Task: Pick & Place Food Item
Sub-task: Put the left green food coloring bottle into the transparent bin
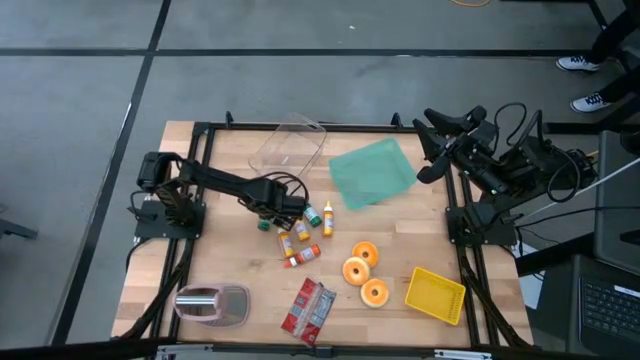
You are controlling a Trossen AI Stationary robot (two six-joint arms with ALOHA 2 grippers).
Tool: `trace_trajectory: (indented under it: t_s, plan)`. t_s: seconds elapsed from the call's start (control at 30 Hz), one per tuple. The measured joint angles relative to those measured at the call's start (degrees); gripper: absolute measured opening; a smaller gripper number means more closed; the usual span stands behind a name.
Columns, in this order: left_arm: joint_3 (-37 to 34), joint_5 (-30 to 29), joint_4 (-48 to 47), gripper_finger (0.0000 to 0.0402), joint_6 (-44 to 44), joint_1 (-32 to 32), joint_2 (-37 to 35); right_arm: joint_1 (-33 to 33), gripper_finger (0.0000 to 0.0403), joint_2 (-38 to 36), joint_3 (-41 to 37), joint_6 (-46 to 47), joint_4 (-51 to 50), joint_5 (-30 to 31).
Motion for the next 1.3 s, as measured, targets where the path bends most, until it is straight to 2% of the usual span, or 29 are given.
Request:
trace_trajectory:
  t_s: [0.2,0.27,0.37,0.47,0.63,0.87,1.03,1.3]
  plan:
    - [-0.02,-3.94,1.1,0.0251,2.83,2.77,-0.31,0.0,0.0168,0.0,0.02,1.12,0.0,-0.03]
    - [-0.8,-4.23,4.35,0.0251,3.99,3.97,-0.35,0.0,0.0168,0.0,0.02,1.11,0.0,-0.03]
    - [-3.5,-2.56,9.93,0.0251,4.03,5.58,-0.35,0.0,0.0168,0.0,0.02,1.11,0.0,0.0]
    - [-5.81,0.19,11.49,0.0251,3.87,6.67,-0.35,0.0,0.0168,0.02,0.02,1.11,0.0,0.0]
    - [-8.25,-0.56,11.54,0.0251,4.08,7.17,-0.48,0.0,0.0168,0.02,0.02,1.11,0.0,0.05]
    - [-8.63,0.53,16.23,0.0245,4.59,7.27,-0.42,0.0,0.0168,0.02,0.02,1.11,0.0,0.15]
    - [-8.66,1.72,17.04,0.0209,4.63,7.29,-0.42,-0.02,0.0168,0.02,0.02,1.24,0.02,1.02]
    - [-8.63,2.89,17.0,0.0114,6.58,7.73,-0.42,-0.02,0.0168,0.02,0.04,1.37,0.02,1.63]
